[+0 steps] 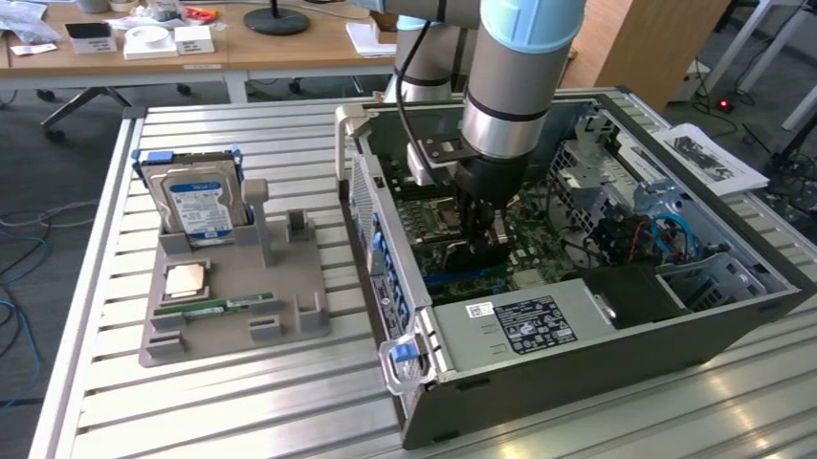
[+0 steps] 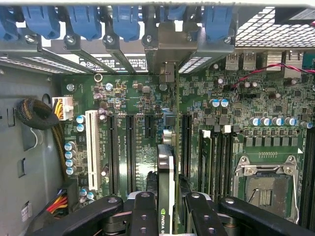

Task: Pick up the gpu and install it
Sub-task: 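Insert the gpu into the slot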

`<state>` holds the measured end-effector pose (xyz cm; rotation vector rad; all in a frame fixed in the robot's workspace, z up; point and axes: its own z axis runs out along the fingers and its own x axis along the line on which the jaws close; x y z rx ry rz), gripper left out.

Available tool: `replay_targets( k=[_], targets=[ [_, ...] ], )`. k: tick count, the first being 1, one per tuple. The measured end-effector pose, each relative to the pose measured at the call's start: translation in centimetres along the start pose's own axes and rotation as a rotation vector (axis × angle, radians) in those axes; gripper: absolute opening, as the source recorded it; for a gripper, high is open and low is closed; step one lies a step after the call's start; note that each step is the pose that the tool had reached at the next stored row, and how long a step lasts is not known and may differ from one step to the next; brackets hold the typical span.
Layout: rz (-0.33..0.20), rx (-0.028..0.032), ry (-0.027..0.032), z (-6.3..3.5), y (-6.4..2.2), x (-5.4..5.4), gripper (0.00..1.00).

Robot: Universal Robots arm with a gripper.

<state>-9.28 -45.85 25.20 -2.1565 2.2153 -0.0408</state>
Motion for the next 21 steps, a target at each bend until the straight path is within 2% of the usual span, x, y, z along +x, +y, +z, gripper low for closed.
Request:
replay_targets(
  k=[10, 21],
  targets=[
    [0.027, 0.0004, 0.0015, 0.17, 0.05, 0.05, 0.27],
    [0.027, 0.0006, 0.0011, 0.32, 0.07, 0.04, 0.27]
  ],
)
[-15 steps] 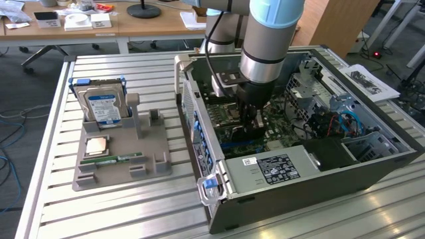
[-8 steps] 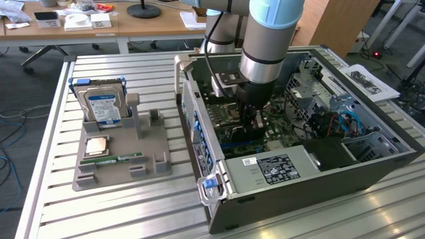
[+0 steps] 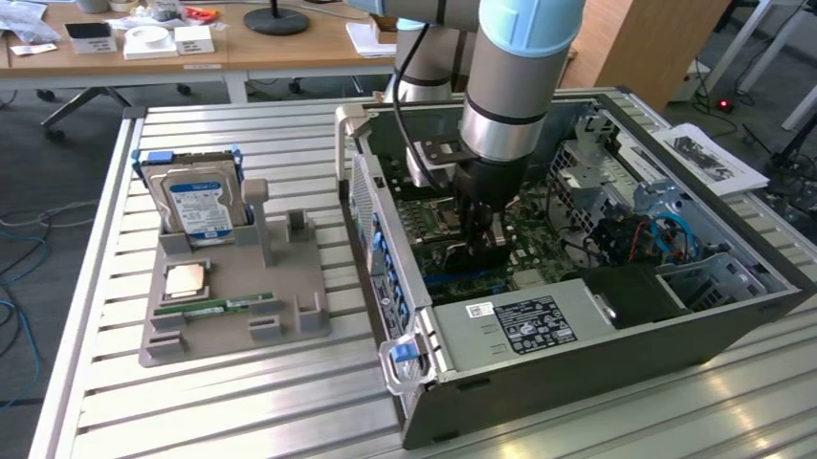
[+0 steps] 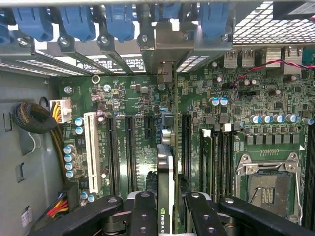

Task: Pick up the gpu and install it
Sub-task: 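Insert the gpu into the slot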

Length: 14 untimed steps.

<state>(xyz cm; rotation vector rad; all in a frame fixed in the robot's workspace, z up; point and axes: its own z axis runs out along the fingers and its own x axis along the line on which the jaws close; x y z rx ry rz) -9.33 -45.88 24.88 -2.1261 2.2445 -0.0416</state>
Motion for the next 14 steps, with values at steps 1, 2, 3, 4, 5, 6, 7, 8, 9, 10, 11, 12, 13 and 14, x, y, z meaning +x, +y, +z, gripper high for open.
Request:
replay_targets(
  k=[1, 2, 3, 4, 5, 6, 7, 8, 9, 10, 11, 12, 13, 14],
  targets=[
    [0.0, 0.0, 0.0001, 0.05, 0.01, 0.0, 0.27],
    [0.0, -0.0001, 0.0004, 0.05, 0.01, 0.01, 0.27],
    [0.0, -0.0002, 0.0004, 0.05, 0.01, 0.01, 0.27],
    [0.0, -0.0002, 0.0005, 0.05, 0.01, 0.01, 0.27],
    [0.0, -0.0002, 0.0005, 0.05, 0.01, 0.01, 0.27],
    [0.0, -0.0002, 0.0005, 0.05, 0.01, 0.01, 0.27],
    [0.0, -0.0002, 0.0004, 0.05, 0.01, 0.01, 0.27],
    [0.0, -0.0001, 0.0004, 0.06, 0.01, 0.01, 0.27],
    [0.0, -0.0002, 0.0004, 0.06, 0.01, 0.01, 0.27],
    [0.0, -0.0002, 0.0004, 0.05, 0.01, 0.01, 0.27],
    [0.0, -0.0002, 0.0004, 0.06, 0.01, 0.01, 0.27],
    [0.0, -0.0001, 0.0003, 0.06, 0.01, 0.01, 0.27],
    [0.0, -0.0001, 0.0003, 0.06, 0.01, 0.01, 0.27],
    [0.0, -0.0001, 0.0004, 0.06, 0.01, 0.01, 0.27]
  ],
)
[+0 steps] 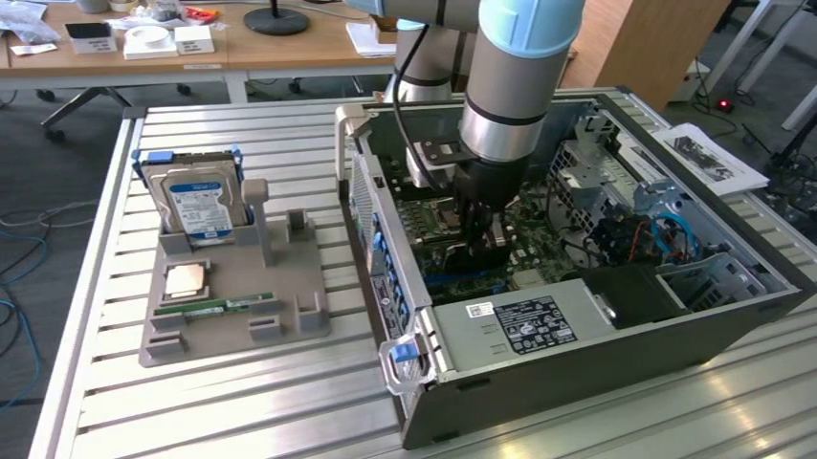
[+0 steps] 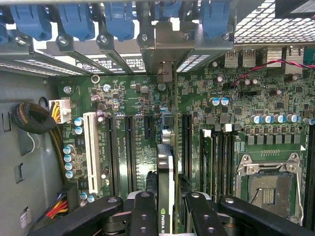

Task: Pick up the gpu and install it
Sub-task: 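Insert the gpu into the slot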

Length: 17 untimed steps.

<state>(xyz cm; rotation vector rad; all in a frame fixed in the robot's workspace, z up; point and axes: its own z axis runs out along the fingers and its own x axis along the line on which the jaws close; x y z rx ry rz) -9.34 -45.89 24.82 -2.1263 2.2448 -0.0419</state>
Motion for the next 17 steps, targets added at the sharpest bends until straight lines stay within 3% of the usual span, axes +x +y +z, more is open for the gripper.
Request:
replay_targets(
  k=[17],
  targets=[
    [-0.004, 0.0038, -0.0003, 0.17, 0.01, 0.03, 0.27]
  ],
)
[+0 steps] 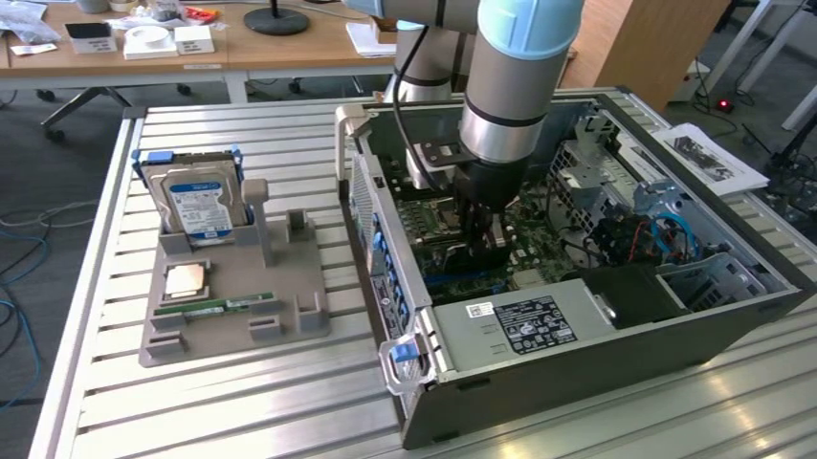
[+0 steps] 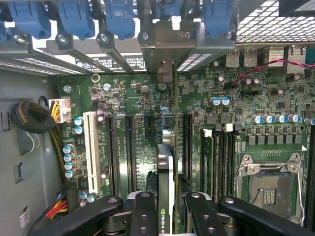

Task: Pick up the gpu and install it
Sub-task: 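Insert the gpu into the slot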

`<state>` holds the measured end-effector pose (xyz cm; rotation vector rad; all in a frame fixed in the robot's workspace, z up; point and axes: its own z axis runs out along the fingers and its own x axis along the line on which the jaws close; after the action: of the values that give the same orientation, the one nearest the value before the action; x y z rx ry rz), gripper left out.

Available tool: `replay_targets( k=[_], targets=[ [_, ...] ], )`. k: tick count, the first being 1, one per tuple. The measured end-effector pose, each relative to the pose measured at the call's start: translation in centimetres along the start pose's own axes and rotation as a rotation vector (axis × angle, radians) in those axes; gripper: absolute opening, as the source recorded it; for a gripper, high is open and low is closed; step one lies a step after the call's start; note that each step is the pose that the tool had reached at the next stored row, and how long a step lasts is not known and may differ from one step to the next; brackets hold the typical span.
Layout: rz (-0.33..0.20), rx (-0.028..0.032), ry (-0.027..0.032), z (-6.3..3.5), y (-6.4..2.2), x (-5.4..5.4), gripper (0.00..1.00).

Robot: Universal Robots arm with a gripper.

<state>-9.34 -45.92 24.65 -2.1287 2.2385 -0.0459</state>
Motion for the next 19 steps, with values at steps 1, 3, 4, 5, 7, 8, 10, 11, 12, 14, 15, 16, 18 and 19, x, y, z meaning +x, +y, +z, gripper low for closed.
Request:
replay_targets(
  k=[1, 3, 4, 5, 7, 8, 10, 11, 12, 14, 15, 16, 18, 19],
  targets=[
    [0.0, 0.0, 0.0, 0.0, 0.0, 0.0, 0.27],
    [0.0, 0.0001, -0.0001, 0.01, 0.0, 0.0, 0.27],
    [0.0, 0.0001, -0.0001, 0.01, 0.0, 0.0, 0.27],
    [-0.001, 0.0002, 0.0, 0.02, 0.0, 0.01, 0.27],
    [-0.002, 0.001, -0.0002, 0.05, 0.01, 0.01, 0.27],
    [-0.003, 0.0016, -0.0002, 0.07, 0.01, 0.01, 0.27],
    [-0.003, 0.0019, -0.0003, 0.07, 0.01, 0.0, 0.27],
    [-0.003, 0.0024, -0.0004, 0.09, 0.02, 0.01, 0.27],
    [-0.004, 0.0029, -0.0005, 0.11, 0.02, 0.01, 0.27],
    [-0.006, 0.0038, -0.0006, 0.14, 0.02, 0.02, 0.27],
    [-0.006, 0.0041, -0.0005, 0.14, 0.02, 0.02, 0.27],
    [-0.007, 0.0043, -0.0006, 0.14, 0.03, 0.01, 0.27],
    [-0.007, 0.0048, -0.0007, 0.15, 0.04, 0.01, 0.27],
    [-0.007, 0.0054, -0.0009, 0.15, 0.08, 0.01, 0.27]
  ],
)
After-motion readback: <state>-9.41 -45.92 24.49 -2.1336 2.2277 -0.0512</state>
